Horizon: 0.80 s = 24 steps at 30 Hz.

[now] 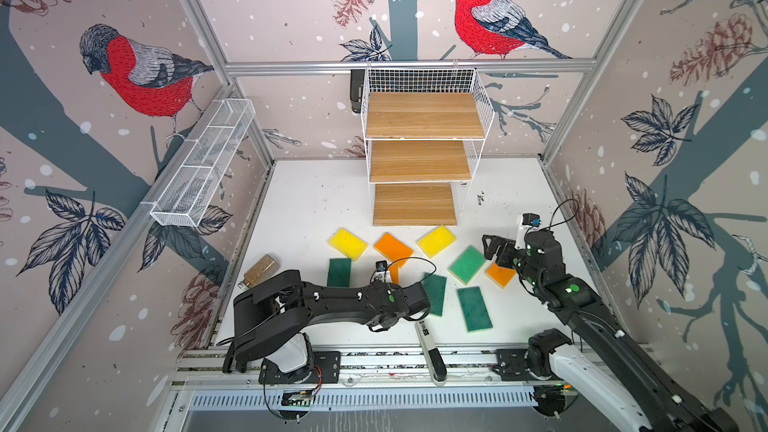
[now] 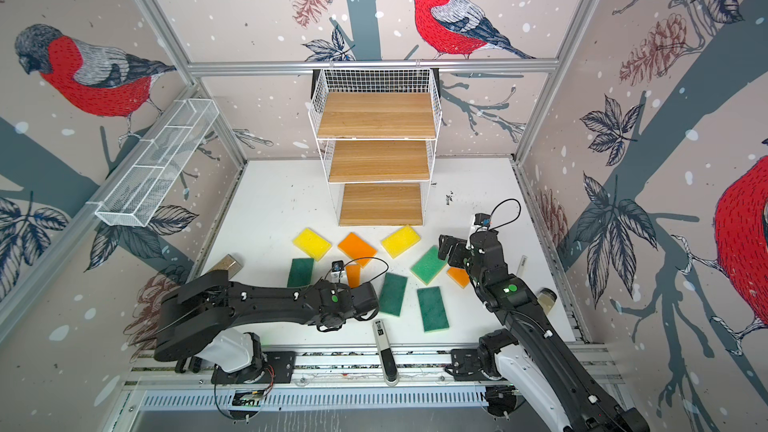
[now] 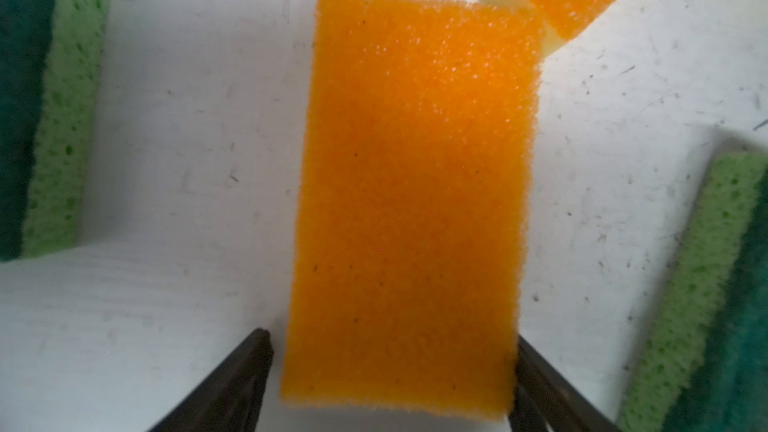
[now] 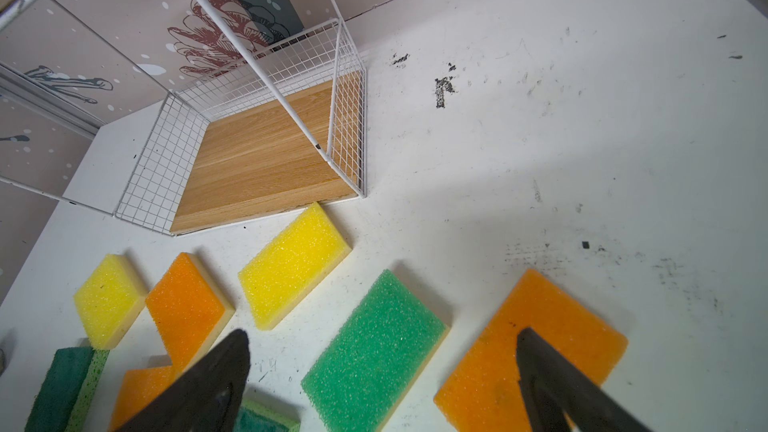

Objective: Place and organize the cleaning sponges onto the shelf
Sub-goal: 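Lower the left gripper and close it on the orange sponge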

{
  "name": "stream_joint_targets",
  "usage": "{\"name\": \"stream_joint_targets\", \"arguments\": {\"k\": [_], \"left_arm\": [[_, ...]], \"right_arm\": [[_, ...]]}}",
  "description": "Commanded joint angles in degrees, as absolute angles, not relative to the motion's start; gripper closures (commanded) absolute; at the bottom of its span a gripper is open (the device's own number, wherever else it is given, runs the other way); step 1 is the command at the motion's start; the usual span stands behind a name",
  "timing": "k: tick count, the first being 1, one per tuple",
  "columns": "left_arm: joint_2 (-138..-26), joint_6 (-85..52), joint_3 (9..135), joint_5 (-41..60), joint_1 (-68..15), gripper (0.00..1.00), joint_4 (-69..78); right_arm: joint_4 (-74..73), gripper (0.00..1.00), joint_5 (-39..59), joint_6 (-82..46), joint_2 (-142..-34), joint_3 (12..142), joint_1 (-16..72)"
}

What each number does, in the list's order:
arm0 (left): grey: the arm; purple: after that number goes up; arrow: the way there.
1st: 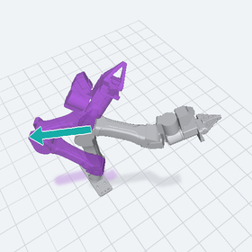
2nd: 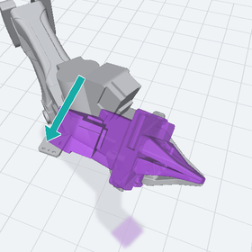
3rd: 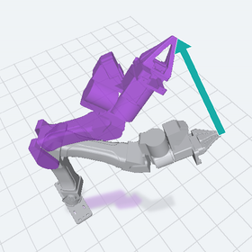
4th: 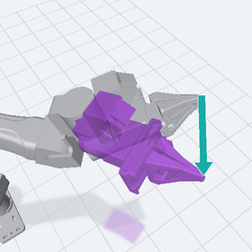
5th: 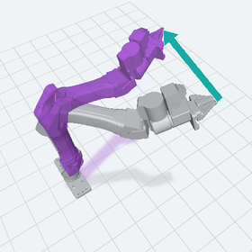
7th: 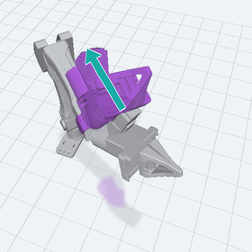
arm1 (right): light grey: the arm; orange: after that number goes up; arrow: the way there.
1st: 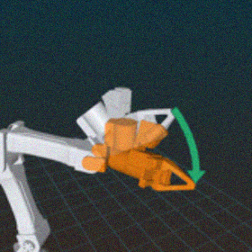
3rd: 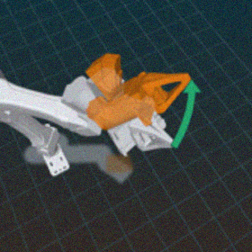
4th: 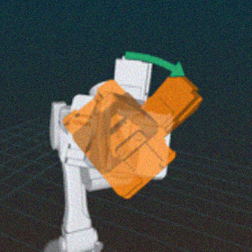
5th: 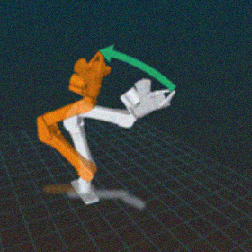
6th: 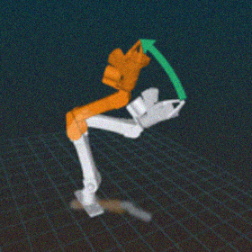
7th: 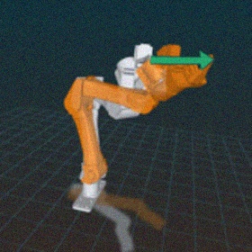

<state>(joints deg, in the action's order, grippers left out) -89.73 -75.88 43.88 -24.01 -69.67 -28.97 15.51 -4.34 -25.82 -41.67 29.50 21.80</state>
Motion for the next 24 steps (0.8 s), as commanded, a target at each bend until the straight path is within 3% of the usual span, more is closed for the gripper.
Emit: {"name": "stream_joint_targets", "arguments": {"k": [1, 10, 24], "left_arm": [[-90.92, -72.74, 45.05, -23.42, -69.59, 0.16, -27.95], [-94.34, -71.5, 46.92, -22.66, -69.6, 0.17, -29.36], [-85.71, -70.75, 40.6, -22.08, -68.28, 0.33, -28.98]], "right_arm": [[14.15, 0.0, -4.23, -26.19, -41.77, 29.36, 21.87], [14.13, 0.01, -4.14, -26.1, -41.84, 29.36, 21.8], [14.3, 0.01, -3.95, -26.43, -41.86, 29.7, 21.88]]}}
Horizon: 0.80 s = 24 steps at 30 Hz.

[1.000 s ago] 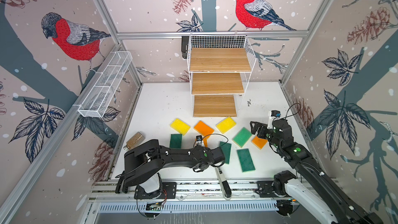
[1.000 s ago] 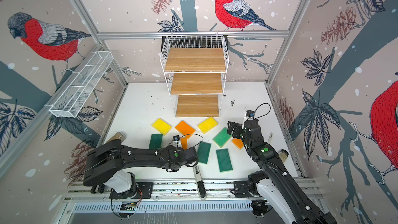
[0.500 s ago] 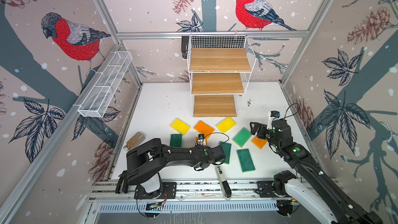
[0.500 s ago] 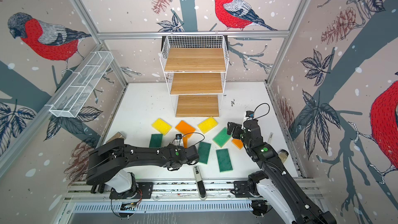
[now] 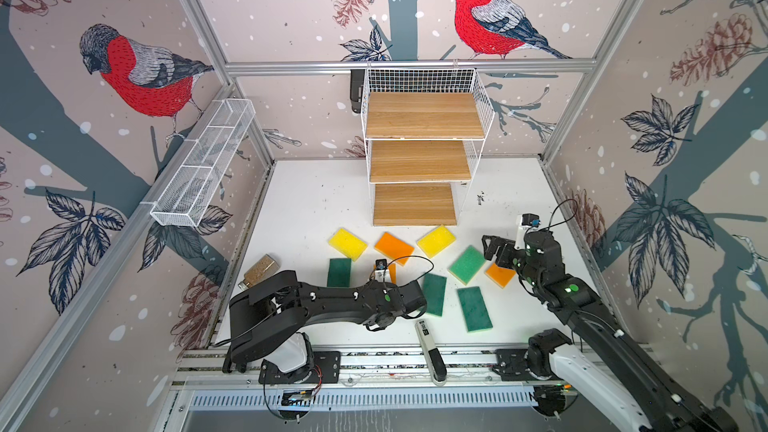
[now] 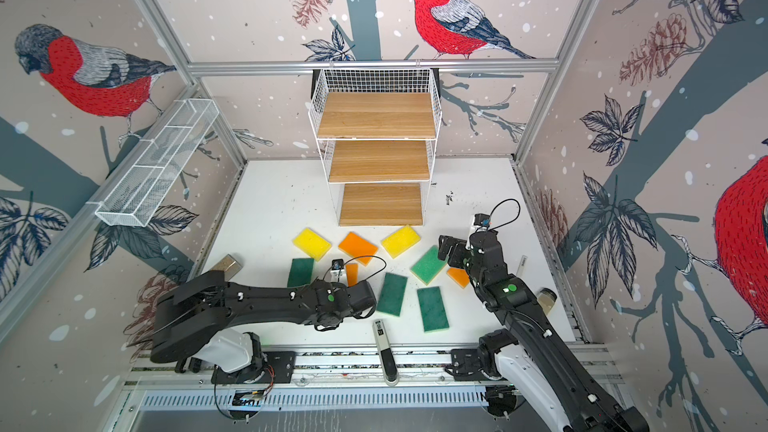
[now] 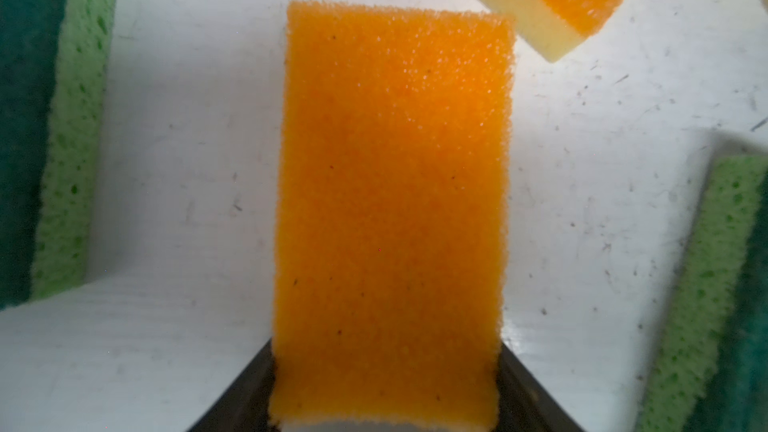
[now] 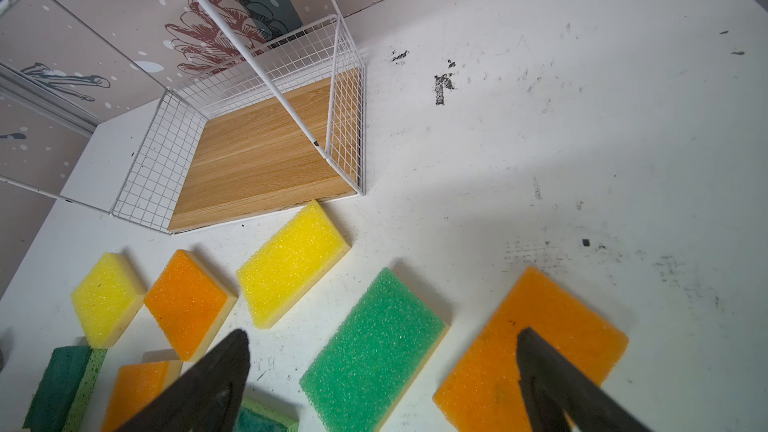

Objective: Place and organize the cleaning sponges onto the shelf
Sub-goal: 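Lift the orange sponge with the left gripper toward the wooden shelf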

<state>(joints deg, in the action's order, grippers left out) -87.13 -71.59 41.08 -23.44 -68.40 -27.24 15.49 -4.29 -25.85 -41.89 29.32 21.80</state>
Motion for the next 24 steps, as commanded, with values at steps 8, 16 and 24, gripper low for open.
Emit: {"name": "stream_joint_targets", "arguments": {"k": [8, 16, 24], "left_arm": [[-77.22, -68.1, 43.6, -24.89, -68.23, 0.38, -39.52], [-66.14, -62.85, 48.79, -26.99, -68.2, 0.39, -48.33], [-63.43, -58.81, 62.31, -31.99, -68.21, 0.39, -58.53]], "right_arm": [[14.85, 0.0, -3.77, -26.33, -41.87, 30.32, 21.92], [15.64, 0.01, -2.08, -25.89, -41.78, 31.55, 22.32], [17.05, 0.0, -1.45, -25.11, -41.97, 33.87, 25.1]]}}
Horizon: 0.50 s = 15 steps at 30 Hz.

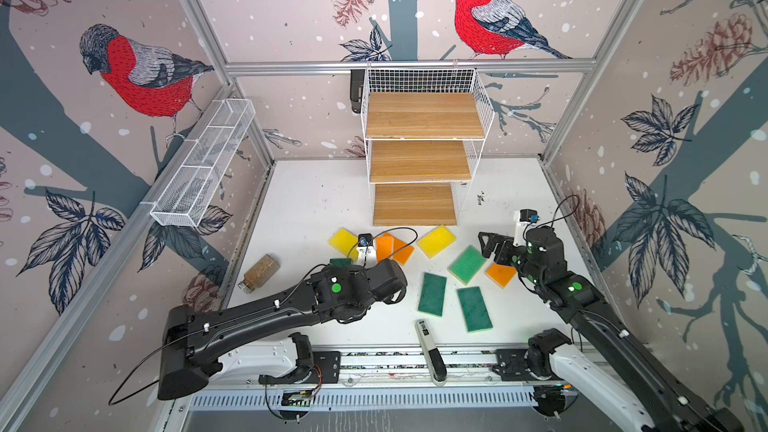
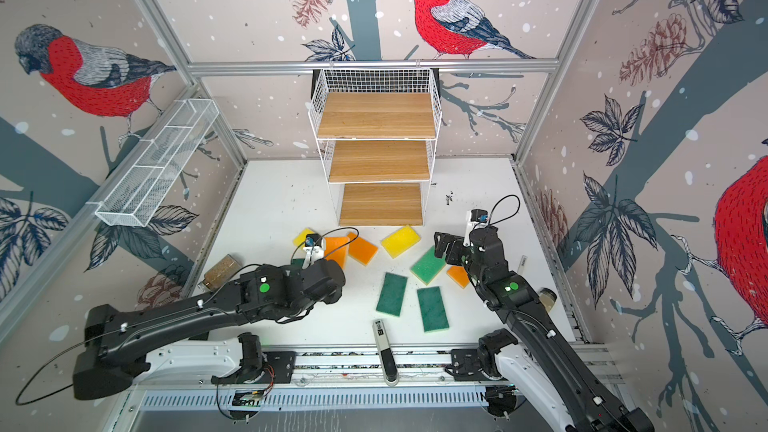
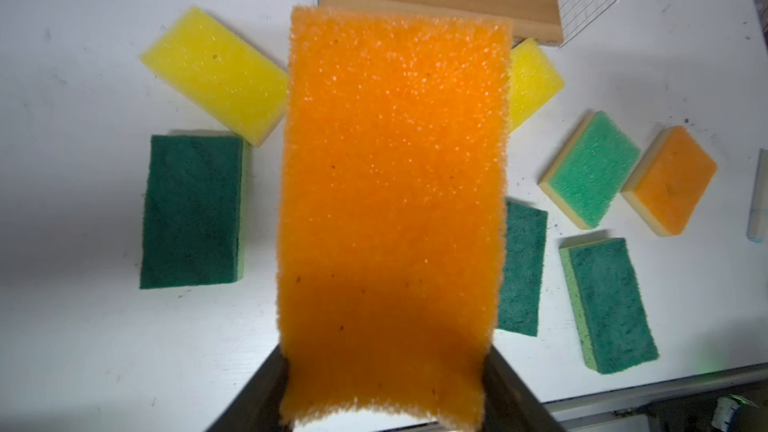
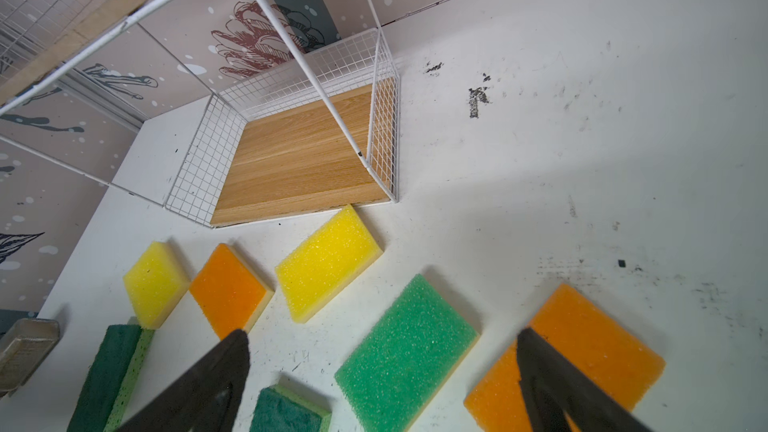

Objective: Place and organize the cleaning sponges onto the shelf
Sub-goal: 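Lift the orange sponge with the left gripper toward the wooden shelf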

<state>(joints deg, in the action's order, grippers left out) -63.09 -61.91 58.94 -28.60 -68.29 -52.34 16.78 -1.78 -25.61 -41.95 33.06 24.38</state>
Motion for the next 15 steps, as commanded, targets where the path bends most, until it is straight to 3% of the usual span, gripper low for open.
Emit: {"name": "stream_joint_targets", "arguments": {"k": [1, 8, 15], "left_arm": [[-64.07, -58.01, 64.43, -32.6, -68.21, 0.39, -59.84], [-69.72, -54.2, 77.8, -37.02, -68.03, 0.39, -66.15], [-71.47, -45.4, 86.19, -37.37, -64.78, 0.39, -62.12]], "right_arm": [[17.14, 0.0, -1.49, -24.97, -42.09, 34.07, 25.49], [17.18, 0.0, -0.3, -23.02, -43.65, 36.22, 29.18], [18.13, 0.0, -2.91, -22.06, -44.73, 39.48, 32.97]]}}
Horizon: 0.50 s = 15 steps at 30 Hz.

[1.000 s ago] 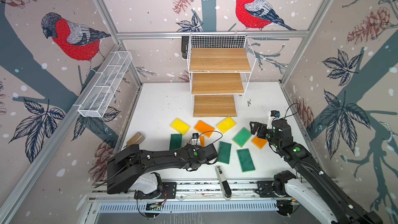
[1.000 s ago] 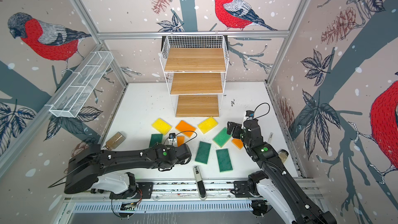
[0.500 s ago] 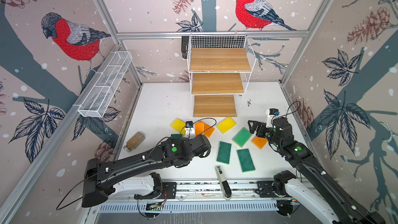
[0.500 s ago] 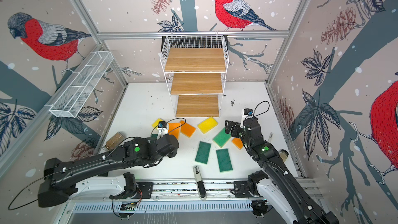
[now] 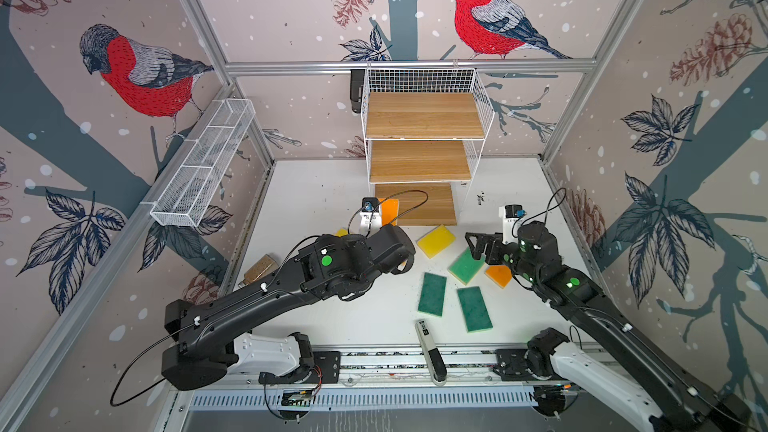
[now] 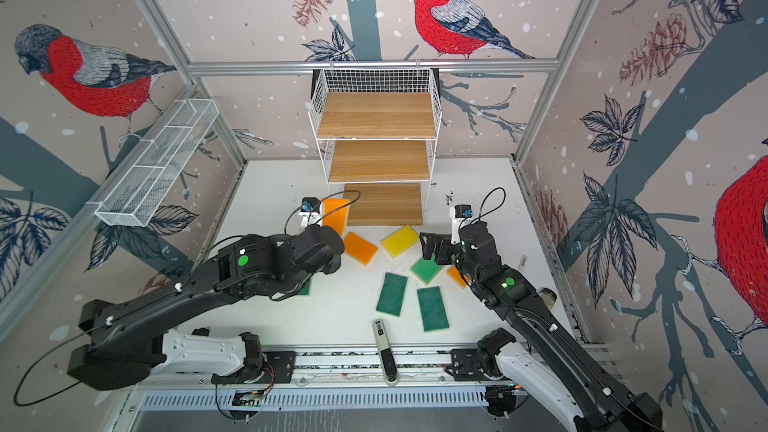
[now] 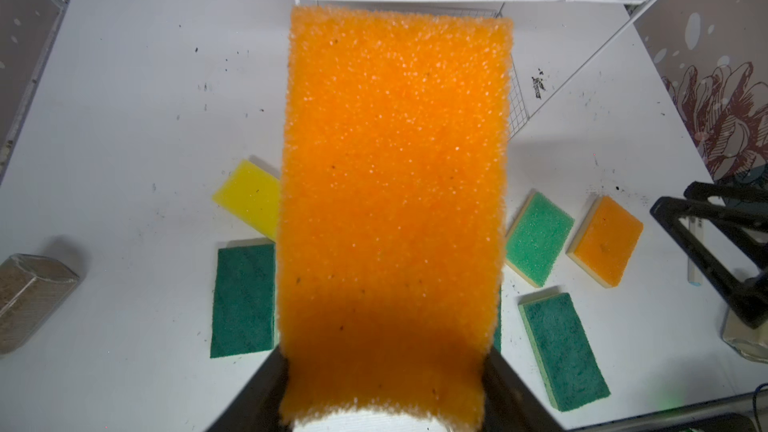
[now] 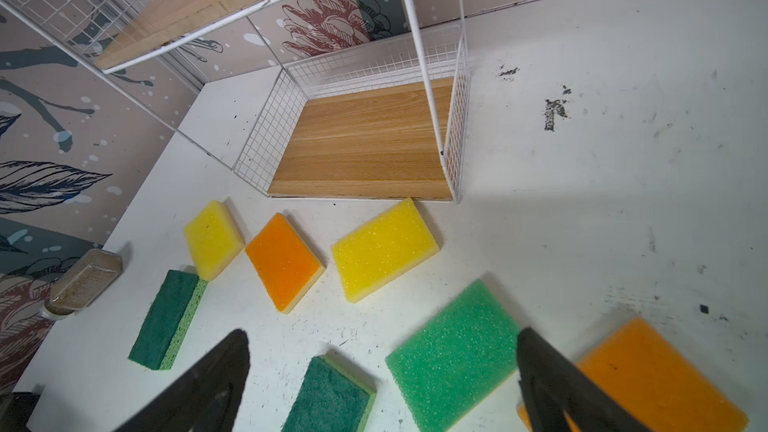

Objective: Place and organize the cleaning sponges onto the shelf
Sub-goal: 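Lift the orange sponge with the left gripper toward the wooden shelf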

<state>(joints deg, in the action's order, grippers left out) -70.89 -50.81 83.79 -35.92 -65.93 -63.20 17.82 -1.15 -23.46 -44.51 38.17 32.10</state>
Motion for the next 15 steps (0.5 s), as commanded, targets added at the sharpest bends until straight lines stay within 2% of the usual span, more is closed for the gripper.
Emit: {"name": "stream_joint_targets", "arguments": {"k": [1, 15], "left_arm": [[-72.13, -44.13, 88.07, -37.52, -64.11, 0.39, -62.09], [-86.72, -24.15, 117.25, -31.35, -51.07, 0.38, -61.05]], "right_arm": [[18.36, 0.0, -3.28, -21.95, -44.87, 40.05, 33.45], [17.72, 0.0, -5.67, -18.59, -46.98, 44.75, 39.7]]}}
